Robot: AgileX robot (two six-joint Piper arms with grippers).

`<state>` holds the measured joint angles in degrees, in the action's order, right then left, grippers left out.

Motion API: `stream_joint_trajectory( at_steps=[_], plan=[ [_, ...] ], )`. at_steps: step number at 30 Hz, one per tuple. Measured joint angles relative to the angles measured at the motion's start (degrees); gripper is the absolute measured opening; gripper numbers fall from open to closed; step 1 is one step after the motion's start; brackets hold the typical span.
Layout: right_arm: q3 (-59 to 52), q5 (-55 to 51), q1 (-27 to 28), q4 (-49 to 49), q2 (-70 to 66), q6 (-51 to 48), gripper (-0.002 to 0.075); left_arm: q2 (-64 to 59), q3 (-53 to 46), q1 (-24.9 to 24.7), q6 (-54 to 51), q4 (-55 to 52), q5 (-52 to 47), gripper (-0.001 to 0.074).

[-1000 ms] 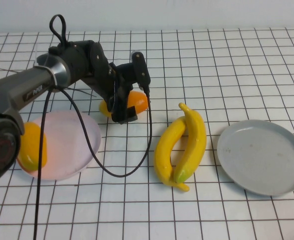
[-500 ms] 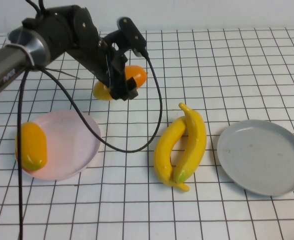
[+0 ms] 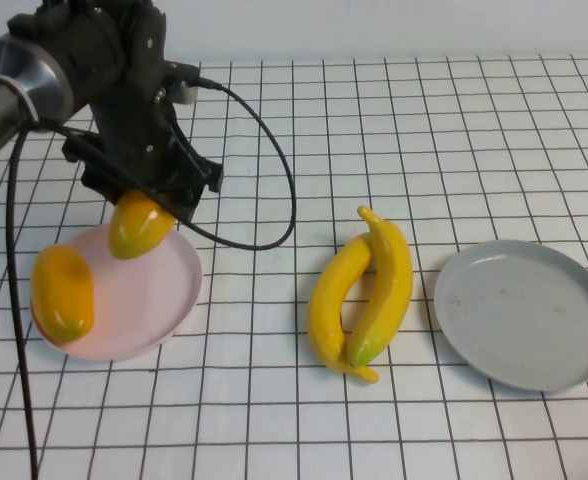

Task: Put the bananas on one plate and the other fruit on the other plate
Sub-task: Put one type of fruit in the left plate, then put another type of fruit in the right plate

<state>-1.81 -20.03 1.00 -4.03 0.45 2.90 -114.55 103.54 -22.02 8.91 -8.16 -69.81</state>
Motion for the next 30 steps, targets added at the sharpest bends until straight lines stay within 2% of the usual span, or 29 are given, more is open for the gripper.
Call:
stream_joint_trajectory(
  at_steps=[6,14,17,19,30],
  plan=[
    [0.0,0.0,0.0,0.0,0.0,0.0,-0.0016,0.0,-5.4,0.3,4.2,-2.3,0.8,0.0523],
    [0.0,0.0,0.0,0.0,0.0,0.0,-0.0016,0.0,-8.8,0.4,2.8,-2.5,2.9,0.0525],
    [0.0,0.0,0.0,0.0,0.0,0.0,-0.0016,0.0,-8.8,0.4,2.3,-4.8,3.2,0.0631],
    [0.0,0.0,0.0,0.0,0.0,0.0,-0.0016,0.0,-8.8,0.5,1.7,-5.4,3.2,0.0665],
    [0.0,0.0,0.0,0.0,0.0,0.0,-0.0016,3.0,-8.9,1.3,3.5,-4.0,4.5,0.0658]
  ],
)
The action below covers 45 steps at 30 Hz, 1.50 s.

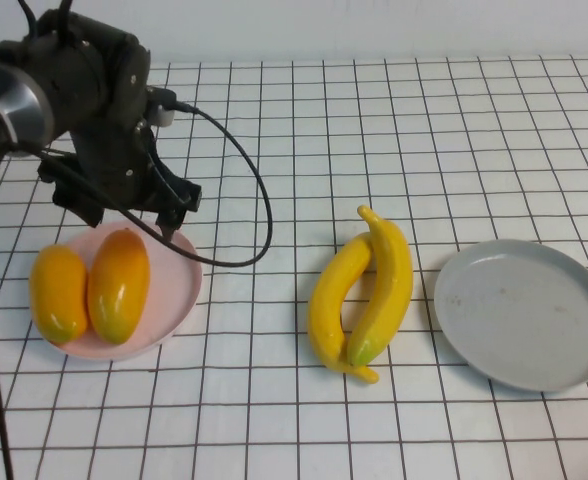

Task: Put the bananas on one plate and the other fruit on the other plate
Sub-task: Put another type of fruit in the right plate

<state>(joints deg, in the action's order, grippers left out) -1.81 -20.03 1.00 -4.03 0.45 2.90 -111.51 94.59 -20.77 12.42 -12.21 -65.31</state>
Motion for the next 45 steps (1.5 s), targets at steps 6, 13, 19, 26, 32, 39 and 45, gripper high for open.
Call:
stream_joint_trajectory(
  at_steps=[6,13,19,26,32,39,45],
  plan=[
    [0.0,0.0,0.0,0.0,0.0,0.0,-0.0016,6.7,-0.9,0.0,-0.4,5.7,1.6,0.0226],
    [0.0,0.0,0.0,0.0,0.0,0.0,-0.0016,21.5,-15.5,-3.0,1.0,4.9,14.0,0.0015],
    [0.0,0.0,0.0,0.0,0.0,0.0,-0.0016,38.1,-33.2,-3.7,7.6,2.5,24.1,0.0004],
    [0.0,0.0,0.0,0.0,0.0,0.0,-0.0016,54.6,-52.0,-3.7,7.2,-4.2,43.8,0.0],
    [0.0,0.0,0.0,0.0,0.0,0.0,-0.0016,65.6,-63.7,-3.2,13.7,-11.2,50.0,-0.0001],
    [0.0,0.0,0.0,0.0,0.0,0.0,-0.0016,76.6,-78.2,3.3,16.1,-12.9,60.2,-0.0001],
    [0.0,0.0,0.0,0.0,0.0,0.0,-0.0016,89.3,-87.6,11.5,9.6,-7.1,61.5,-0.0002]
  ],
)
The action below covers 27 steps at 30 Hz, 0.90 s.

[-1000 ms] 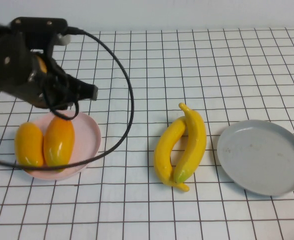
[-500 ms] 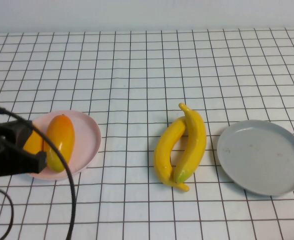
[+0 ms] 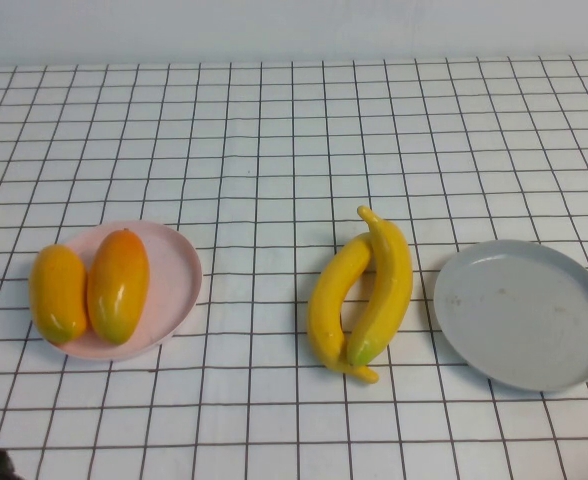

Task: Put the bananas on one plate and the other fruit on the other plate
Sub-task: Put another type of fruit in the right plate

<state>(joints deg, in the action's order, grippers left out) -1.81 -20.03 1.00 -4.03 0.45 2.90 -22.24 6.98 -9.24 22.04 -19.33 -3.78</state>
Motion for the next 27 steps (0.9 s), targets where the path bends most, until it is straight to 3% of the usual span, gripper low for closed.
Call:
stream_joint_trajectory(
  at_steps=[9,17,22,27],
  plan=[
    [0.0,0.0,0.0,0.0,0.0,0.0,-0.0016,15.2,-8.3,6.5,-10.5,9.4,-1.4,-0.0002],
    [0.0,0.0,0.0,0.0,0.0,0.0,-0.0016,22.3,-8.4,6.6,-21.7,11.0,-9.2,-0.0002],
    [0.0,0.0,0.0,0.0,0.0,0.0,-0.0016,22.8,-8.4,6.6,-23.1,11.3,-16.6,-0.0002],
    [0.0,0.0,0.0,0.0,0.0,0.0,-0.0016,22.8,-8.4,6.6,-23.3,12.5,-17.8,-0.0002]
  ],
)
